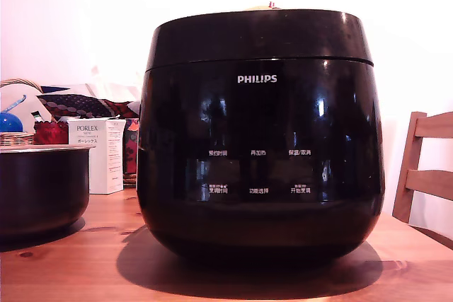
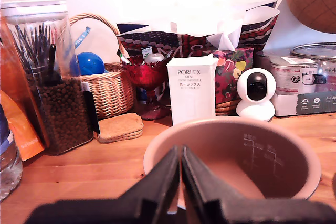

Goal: Open the rice cooker by pressing the large metal button on the top of its lid with medium force

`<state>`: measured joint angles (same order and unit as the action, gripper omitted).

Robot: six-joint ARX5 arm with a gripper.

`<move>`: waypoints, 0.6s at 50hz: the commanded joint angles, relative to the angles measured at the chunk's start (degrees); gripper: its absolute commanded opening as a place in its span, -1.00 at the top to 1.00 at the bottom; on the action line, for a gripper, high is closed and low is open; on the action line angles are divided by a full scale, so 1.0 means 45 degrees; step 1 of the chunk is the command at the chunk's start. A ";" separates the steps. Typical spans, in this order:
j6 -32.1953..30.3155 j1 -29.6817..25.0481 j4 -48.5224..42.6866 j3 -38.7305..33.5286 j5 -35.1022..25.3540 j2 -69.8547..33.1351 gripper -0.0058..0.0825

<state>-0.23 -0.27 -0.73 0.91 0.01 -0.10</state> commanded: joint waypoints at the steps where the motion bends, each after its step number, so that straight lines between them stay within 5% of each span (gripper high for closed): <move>1: 0.0724 0.0223 -0.0199 -0.0529 -0.1326 0.0185 0.92; 22: 0.0724 0.0219 0.0262 -0.0529 -0.1613 0.0185 0.92; 30: 0.1093 0.0185 0.1200 -0.0529 -0.2793 0.0185 0.92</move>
<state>4.19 0.54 3.40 0.40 -11.25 0.19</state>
